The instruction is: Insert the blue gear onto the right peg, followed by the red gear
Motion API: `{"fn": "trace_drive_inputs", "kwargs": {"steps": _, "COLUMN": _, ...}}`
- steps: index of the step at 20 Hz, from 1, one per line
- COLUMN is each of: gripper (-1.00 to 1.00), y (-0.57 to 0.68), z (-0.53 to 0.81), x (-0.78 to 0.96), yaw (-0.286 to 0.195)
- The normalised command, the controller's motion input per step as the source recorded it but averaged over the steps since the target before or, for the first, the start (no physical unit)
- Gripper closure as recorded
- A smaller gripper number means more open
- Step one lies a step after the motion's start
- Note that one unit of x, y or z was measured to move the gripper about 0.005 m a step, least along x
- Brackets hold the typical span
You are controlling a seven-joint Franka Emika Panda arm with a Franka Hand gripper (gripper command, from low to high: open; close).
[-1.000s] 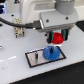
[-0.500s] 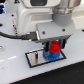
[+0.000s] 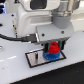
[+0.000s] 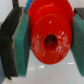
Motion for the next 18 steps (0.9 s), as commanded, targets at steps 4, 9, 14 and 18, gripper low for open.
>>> {"fn": "trace_drive_inputs", "kwargs": {"steps": 4, "gripper": 1.00, "y": 0.03, "z": 0.16, "x": 0.02, "yaw": 0.000}}
{"fn": "trace_drive_inputs", "kwargs": {"steps": 9, "gripper": 1.00, "y": 0.00, "z": -0.02, "x": 0.12, "yaw": 0.000}}
{"fn": "trace_drive_inputs", "kwargs": {"steps": 14, "gripper": 1.00, "y": 0.00, "z": -0.13, "x": 0.15, "yaw": 0.000}}
{"fn": "trace_drive_inputs", "kwargs": {"steps": 18, "gripper": 1.00, "y": 0.01, "z": -0.22, "x": 0.15, "yaw": 0.000}}
